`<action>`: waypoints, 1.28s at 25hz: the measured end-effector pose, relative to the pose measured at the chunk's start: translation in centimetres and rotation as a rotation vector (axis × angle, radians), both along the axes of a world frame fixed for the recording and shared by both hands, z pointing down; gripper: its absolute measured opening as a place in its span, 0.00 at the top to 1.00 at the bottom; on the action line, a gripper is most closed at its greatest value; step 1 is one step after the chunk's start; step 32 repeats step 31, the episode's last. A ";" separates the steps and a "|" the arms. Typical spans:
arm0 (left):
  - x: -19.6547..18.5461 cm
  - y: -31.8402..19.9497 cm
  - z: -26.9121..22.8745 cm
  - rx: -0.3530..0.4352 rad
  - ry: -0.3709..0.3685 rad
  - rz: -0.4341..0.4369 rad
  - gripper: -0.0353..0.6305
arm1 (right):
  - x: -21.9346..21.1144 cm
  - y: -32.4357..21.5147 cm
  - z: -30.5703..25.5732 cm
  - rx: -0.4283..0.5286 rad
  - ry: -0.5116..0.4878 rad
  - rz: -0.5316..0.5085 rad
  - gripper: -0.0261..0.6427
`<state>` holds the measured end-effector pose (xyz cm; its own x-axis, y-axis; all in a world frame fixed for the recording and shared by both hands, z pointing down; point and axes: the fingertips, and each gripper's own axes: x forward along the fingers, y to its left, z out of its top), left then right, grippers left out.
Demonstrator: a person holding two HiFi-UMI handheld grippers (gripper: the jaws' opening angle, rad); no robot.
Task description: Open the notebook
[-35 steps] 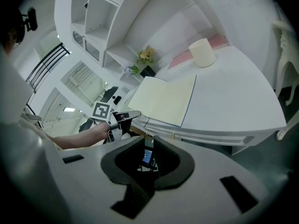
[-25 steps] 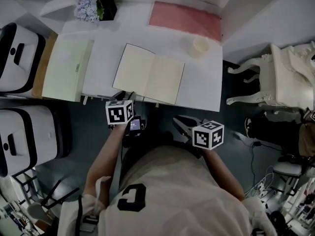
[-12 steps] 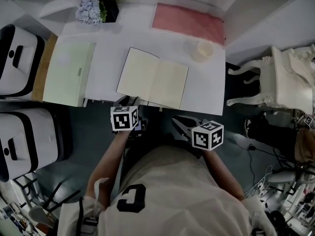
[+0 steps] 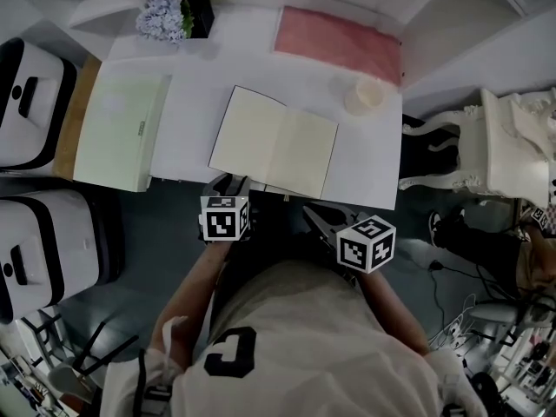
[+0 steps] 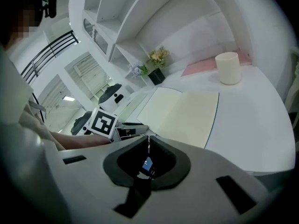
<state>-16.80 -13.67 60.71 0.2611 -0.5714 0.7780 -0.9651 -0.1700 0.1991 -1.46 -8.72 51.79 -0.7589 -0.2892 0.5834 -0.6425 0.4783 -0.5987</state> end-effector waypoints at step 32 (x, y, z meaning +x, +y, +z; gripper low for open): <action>-0.1 -0.1 0.3 -0.019 -0.074 -0.029 0.70 | -1.6 -3.4 -0.2 0.108 0.060 -0.228 0.93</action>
